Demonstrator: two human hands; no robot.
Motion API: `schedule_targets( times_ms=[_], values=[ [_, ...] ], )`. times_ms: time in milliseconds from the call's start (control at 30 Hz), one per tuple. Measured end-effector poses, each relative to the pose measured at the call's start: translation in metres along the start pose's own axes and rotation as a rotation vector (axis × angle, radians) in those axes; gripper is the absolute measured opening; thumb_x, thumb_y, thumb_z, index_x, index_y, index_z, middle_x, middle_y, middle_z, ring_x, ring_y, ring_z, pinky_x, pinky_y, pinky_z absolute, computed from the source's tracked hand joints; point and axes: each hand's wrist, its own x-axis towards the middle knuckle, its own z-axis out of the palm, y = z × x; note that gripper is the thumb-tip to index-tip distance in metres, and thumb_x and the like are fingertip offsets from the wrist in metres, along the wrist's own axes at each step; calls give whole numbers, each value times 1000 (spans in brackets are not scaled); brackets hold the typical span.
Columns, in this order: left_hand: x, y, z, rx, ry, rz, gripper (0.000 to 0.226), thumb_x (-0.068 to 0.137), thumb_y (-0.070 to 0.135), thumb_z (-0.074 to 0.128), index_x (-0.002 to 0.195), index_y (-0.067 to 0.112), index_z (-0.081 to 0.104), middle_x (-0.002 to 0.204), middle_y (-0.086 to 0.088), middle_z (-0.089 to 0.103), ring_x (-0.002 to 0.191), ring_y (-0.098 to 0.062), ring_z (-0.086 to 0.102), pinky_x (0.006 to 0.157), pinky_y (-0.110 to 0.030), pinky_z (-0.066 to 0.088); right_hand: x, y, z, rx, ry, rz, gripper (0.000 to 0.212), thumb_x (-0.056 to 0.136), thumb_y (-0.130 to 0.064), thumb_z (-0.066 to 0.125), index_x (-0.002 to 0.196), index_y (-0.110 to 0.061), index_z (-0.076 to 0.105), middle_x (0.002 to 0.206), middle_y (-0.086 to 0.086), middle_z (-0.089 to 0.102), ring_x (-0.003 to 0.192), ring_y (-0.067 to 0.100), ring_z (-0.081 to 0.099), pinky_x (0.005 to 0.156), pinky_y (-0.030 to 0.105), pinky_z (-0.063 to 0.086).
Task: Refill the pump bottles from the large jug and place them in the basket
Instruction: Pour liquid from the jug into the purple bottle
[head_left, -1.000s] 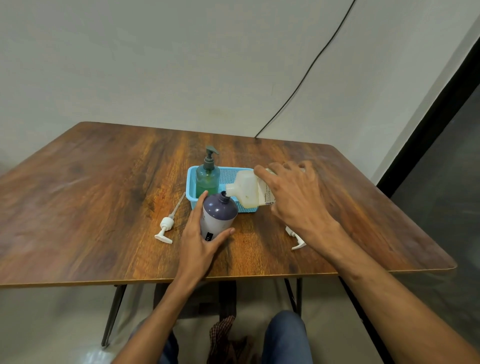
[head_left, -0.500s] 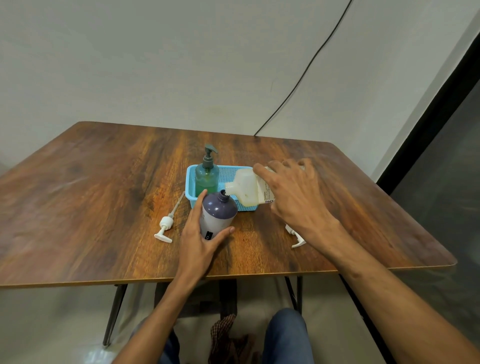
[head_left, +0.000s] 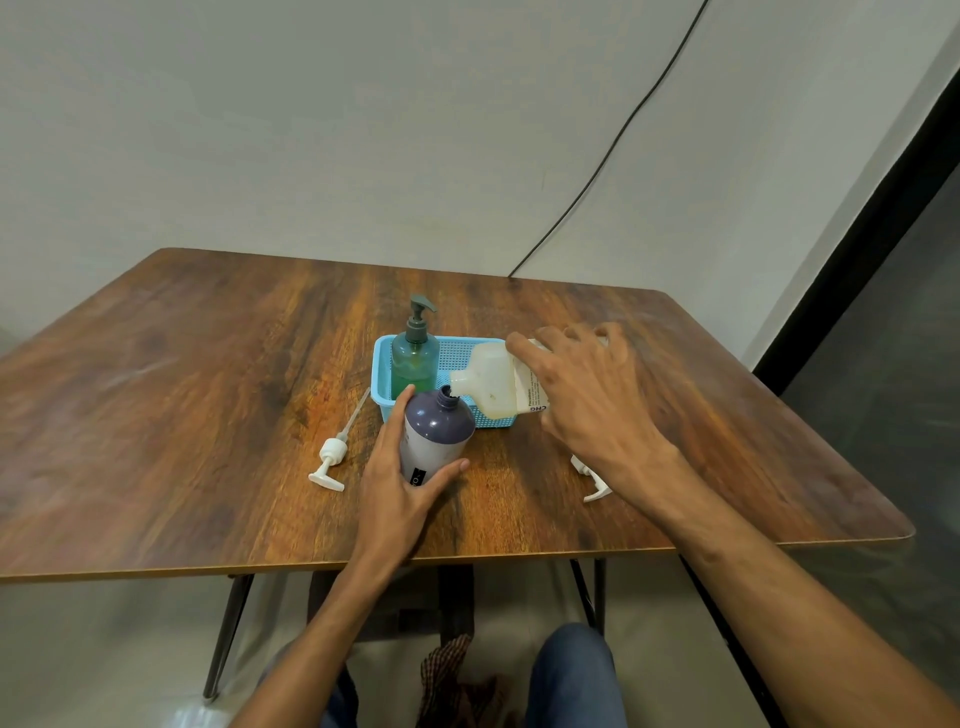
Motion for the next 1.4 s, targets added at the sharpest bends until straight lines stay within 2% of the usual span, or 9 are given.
schedule_targets(
  times_ms=[300,567,767,1067,1400],
  values=[
    [1,0,1,1,-7,1,100,77,38,85,158,33,25,153,9,44,128,15,44,101,-1,36,2,1,1,-8,-8,2,74,79,-32,77,142,-30,39,136,6,56,122,34,53,102,53,34],
    [0,-1,1,3,-5,-2,100,78,38,85,158,34,25,152,14,41,127,20,42,100,0,36,1,2,1,-8,5,-6,71,81,-32,74,142,-30,39,135,5,57,122,33,53,101,52,34],
    [0,-1,1,-17,-9,0,100,78,41,84,158,32,26,153,14,43,133,8,46,105,-8,39,1,2,0,-7,1,-8,71,81,-33,75,142,-30,39,136,5,56,123,34,52,101,53,33],
    [-1,1,1,-23,-8,-4,100,78,33,86,158,29,27,154,8,45,132,7,47,103,-6,38,3,1,2,-36,26,-5,71,74,-28,79,137,-30,44,126,4,62,114,34,57,96,52,37],
    [-1,3,0,-14,-8,-4,100,78,33,87,158,29,27,154,6,46,131,7,48,102,-6,40,3,2,3,-35,42,-9,71,75,-29,79,137,-29,45,126,5,62,115,34,58,96,52,37]
  ],
)
